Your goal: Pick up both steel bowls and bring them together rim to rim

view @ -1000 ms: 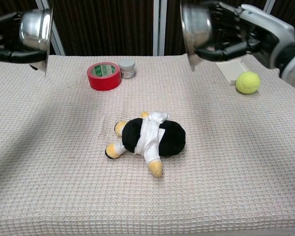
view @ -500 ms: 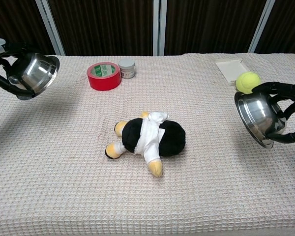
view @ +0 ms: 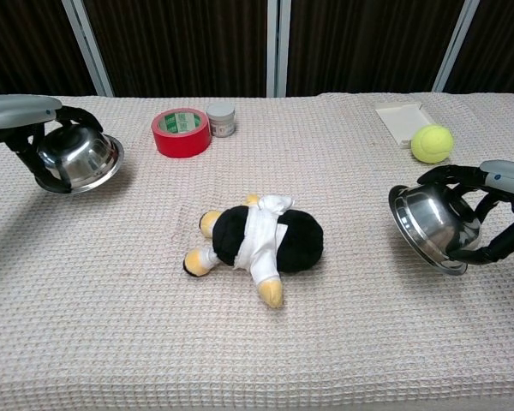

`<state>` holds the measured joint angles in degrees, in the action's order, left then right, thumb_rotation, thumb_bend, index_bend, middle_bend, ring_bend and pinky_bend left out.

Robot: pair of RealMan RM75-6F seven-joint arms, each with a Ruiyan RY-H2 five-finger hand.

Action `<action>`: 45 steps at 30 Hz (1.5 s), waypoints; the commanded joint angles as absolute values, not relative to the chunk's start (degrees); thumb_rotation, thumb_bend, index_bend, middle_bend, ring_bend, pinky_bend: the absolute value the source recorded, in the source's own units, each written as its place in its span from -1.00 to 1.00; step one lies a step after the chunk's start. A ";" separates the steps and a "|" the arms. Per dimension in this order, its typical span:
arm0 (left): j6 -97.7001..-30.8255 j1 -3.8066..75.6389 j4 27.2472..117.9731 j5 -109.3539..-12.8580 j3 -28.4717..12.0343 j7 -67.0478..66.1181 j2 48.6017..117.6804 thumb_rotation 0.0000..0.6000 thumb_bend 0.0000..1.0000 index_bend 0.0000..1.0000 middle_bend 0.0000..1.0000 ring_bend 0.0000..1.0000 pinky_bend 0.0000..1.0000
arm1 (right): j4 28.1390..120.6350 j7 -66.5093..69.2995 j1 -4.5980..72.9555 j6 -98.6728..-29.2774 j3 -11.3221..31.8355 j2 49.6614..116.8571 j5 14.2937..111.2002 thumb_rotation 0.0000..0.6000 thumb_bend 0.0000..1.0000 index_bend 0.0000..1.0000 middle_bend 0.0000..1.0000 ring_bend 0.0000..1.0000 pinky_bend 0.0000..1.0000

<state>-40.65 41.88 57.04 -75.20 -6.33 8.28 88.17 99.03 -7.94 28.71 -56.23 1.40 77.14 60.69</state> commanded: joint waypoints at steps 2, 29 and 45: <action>-38.03 43.18 56.95 -74.67 -6.00 7.83 87.99 1.00 -0.54 -0.23 -0.29 -0.35 0.05 | 99.58 -10.53 29.49 -55.49 1.86 77.21 58.29 1.00 -0.44 -0.31 -0.33 -0.53 -0.35; -65.59 29.95 72.45 -71.88 -8.58 4.00 84.27 1.00 -0.93 -1.00 -0.97 -1.00 -0.70 | 99.87 -7.80 22.29 -72.57 3.54 77.58 69.51 1.00 -1.00 -1.00 -1.00 -1.00 -1.00; -92.09 10.75 81.83 -74.08 -2.64 -7.83 87.08 1.00 -0.93 -0.96 -0.95 -1.00 -0.71 | 75.97 -8.57 14.47 -91.47 8.77 90.71 75.80 1.00 -0.98 -1.00 -1.00 -1.00 -1.00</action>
